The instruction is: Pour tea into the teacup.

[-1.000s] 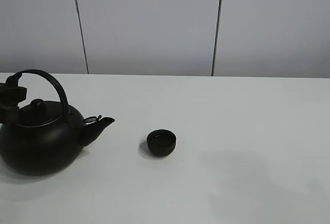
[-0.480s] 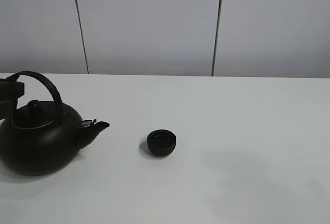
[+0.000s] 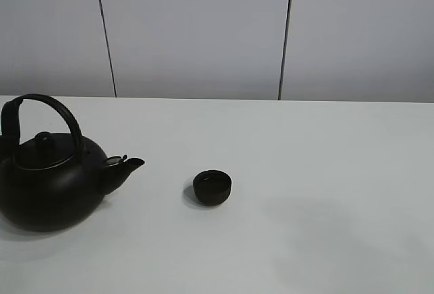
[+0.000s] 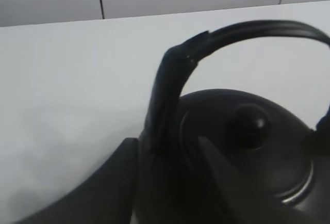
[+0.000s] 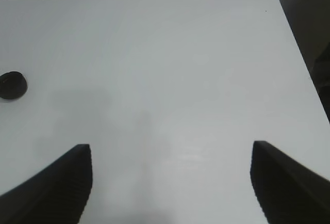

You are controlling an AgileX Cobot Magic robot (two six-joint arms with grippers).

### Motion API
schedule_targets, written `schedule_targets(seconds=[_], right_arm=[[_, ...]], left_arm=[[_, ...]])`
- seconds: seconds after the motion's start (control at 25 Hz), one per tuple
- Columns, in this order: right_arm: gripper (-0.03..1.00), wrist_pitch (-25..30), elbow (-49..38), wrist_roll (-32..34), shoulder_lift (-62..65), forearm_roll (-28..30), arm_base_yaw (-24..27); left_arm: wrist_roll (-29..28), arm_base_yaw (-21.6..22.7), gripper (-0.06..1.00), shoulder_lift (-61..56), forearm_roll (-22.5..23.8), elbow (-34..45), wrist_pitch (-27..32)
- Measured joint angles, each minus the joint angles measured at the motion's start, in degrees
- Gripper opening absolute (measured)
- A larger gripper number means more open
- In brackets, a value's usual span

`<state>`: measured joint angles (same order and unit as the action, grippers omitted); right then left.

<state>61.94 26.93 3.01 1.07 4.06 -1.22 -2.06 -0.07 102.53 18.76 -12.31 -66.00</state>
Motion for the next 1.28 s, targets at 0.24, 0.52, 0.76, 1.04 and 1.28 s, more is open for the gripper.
schedule_targets(seconds=[0.24,0.52,0.76,1.04,1.28], right_arm=[[0.58,0.00,0.00,0.00,0.00,0.00,0.00],[0.58,0.00,0.00,0.00,0.00,0.00,0.00],[0.58,-0.01,0.00,0.00,0.00,0.00,0.00],[0.58,-0.01,0.00,0.00,0.00,0.00,0.00],[0.58,-0.01,0.00,0.00,0.00,0.00,0.00]], left_arm=[[0.00,1.53,0.26,0.00,-6.31,0.75,0.02],[-0.27,5.15,0.27,0.00,-6.39,-2.38,0.02],[-5.53,5.53,0.27,-3.87,-3.71,-11.84,4.55],[-18.49,4.31,0.27,-15.80,5.00,-22.10,23.46],[-30.32,1.59,0.27,-25.62,9.72,-29.96,39.60]])
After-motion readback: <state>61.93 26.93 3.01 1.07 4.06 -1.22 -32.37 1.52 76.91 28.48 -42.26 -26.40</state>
